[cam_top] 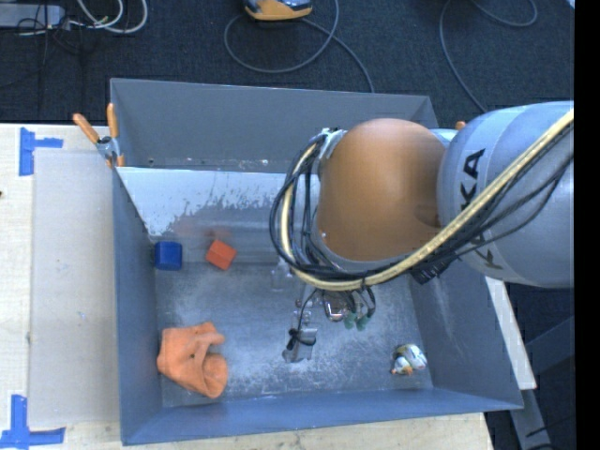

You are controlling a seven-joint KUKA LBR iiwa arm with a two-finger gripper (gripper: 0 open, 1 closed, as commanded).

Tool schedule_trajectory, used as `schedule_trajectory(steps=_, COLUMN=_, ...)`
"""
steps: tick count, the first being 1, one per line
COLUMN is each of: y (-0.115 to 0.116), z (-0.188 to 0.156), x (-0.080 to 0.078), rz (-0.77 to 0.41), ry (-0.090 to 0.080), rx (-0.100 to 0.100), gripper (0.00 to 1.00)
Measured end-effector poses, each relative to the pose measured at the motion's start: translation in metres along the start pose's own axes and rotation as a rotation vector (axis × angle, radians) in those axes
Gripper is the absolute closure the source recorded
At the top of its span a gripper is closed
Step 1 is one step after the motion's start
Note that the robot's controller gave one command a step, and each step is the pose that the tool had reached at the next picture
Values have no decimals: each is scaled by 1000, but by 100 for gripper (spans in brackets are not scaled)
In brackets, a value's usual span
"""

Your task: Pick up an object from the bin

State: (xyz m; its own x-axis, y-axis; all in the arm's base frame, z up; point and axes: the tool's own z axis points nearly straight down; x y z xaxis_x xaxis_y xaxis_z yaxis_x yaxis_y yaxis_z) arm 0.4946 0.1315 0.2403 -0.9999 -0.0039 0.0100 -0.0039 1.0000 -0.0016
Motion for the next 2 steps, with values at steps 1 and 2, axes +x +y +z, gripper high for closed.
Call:
schedule_trajectory(steps=1, y=-1, z=-4, x=-1, rz=4, ry=-8, rx=-1, gripper=0)
schedule_trajectory(steps=2, y=47, z=29, x=-29, rz=35, ry=-10, rx=-2, gripper=0)
